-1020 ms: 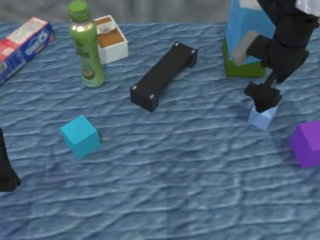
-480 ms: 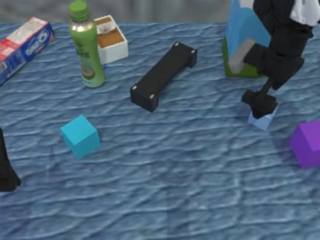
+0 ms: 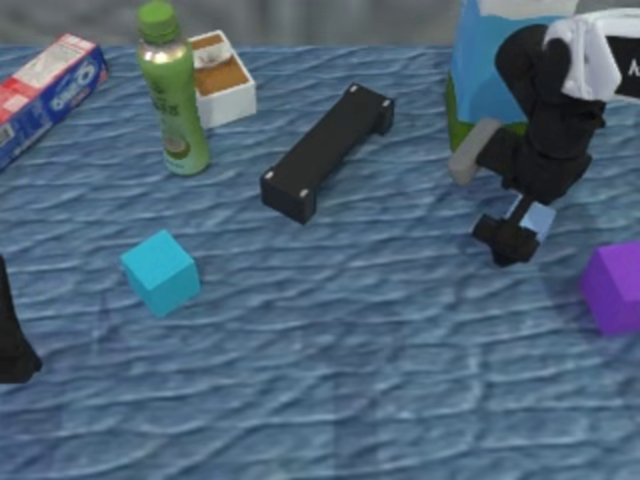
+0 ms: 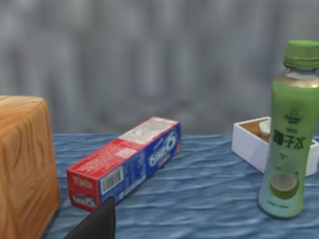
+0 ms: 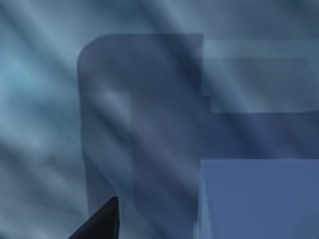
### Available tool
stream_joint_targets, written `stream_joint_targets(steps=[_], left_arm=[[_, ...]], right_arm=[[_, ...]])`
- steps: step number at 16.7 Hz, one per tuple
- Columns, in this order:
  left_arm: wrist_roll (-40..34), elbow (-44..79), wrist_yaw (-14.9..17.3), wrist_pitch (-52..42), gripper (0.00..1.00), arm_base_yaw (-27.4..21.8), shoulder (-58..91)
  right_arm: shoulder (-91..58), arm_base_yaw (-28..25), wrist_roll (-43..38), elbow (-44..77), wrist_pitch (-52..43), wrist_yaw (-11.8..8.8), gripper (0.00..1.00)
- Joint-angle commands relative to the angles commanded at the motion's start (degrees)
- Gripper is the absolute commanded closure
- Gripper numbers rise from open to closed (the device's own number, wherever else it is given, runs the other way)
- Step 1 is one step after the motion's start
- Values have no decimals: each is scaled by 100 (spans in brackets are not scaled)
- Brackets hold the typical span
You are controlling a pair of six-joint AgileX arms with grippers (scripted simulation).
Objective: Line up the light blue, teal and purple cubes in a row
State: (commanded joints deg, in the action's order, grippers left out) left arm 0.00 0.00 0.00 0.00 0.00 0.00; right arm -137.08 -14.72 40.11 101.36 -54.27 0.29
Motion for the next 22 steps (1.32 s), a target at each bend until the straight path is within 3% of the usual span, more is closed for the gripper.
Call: stream_joint_targets(steps=[2,15,22], left_arm=[[0,0,0,0,0,0,0],[0,0,0,0,0,0,0],[0,0,0,0,0,0,0]], right_arm=[[0,0,0,0,0,0,0],[0,0,0,0,0,0,98],[0,0,0,0,0,0,100]])
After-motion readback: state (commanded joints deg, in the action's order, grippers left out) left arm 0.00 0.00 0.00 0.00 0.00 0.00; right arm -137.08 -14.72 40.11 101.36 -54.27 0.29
